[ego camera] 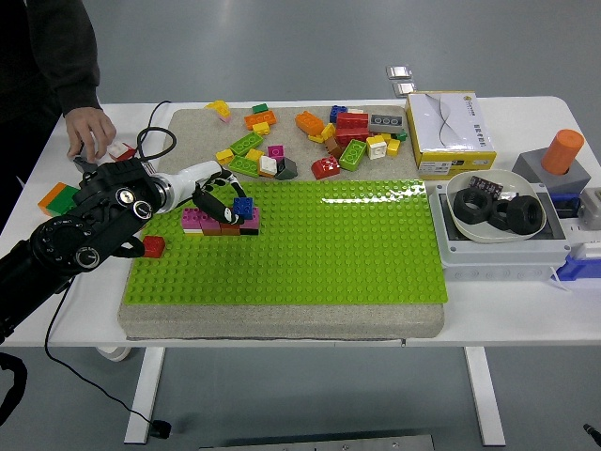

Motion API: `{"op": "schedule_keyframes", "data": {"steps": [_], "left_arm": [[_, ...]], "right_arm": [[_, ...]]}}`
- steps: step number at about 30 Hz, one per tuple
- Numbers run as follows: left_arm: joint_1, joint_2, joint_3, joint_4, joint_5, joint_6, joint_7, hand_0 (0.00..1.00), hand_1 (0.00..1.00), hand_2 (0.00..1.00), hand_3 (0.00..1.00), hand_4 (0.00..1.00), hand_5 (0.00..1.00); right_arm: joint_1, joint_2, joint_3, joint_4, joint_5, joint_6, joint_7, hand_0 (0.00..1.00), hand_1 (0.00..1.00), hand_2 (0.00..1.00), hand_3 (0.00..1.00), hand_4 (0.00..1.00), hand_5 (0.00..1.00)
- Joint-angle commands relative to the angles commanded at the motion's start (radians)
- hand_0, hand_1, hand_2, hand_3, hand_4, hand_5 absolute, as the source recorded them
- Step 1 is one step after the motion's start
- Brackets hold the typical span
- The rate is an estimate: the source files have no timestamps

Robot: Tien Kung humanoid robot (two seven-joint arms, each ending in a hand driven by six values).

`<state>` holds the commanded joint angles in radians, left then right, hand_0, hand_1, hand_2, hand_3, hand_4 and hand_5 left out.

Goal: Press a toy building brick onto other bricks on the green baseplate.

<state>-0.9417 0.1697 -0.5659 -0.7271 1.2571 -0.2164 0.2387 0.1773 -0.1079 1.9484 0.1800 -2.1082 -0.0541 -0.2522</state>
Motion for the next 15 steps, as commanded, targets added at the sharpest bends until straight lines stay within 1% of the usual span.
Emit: {"op": "schedule_keyframes", "data": {"steps": [8,15], "left_arm": [[0.001,-0.007,0.002,-0.002,-0.002,0.0,-0.001,0.998,0.998,0.99,0.521,0.841,0.002],[0.004,-0.011,0.004,0.001,0.001,0.014,-0.007,0.998,0.998,0.988,0.523,0.837,0.002]], "right_arm": [[0.0,0.001,0.004,0.0,-0.006,0.001,0.0,0.52,0.606,0.712,0.823,0.904,0.998],[-0.001,0.002,0.003,0.0,-0.007,0.0,0.0,0.52,0.605,0.712,0.82,0.906,0.998]]}}
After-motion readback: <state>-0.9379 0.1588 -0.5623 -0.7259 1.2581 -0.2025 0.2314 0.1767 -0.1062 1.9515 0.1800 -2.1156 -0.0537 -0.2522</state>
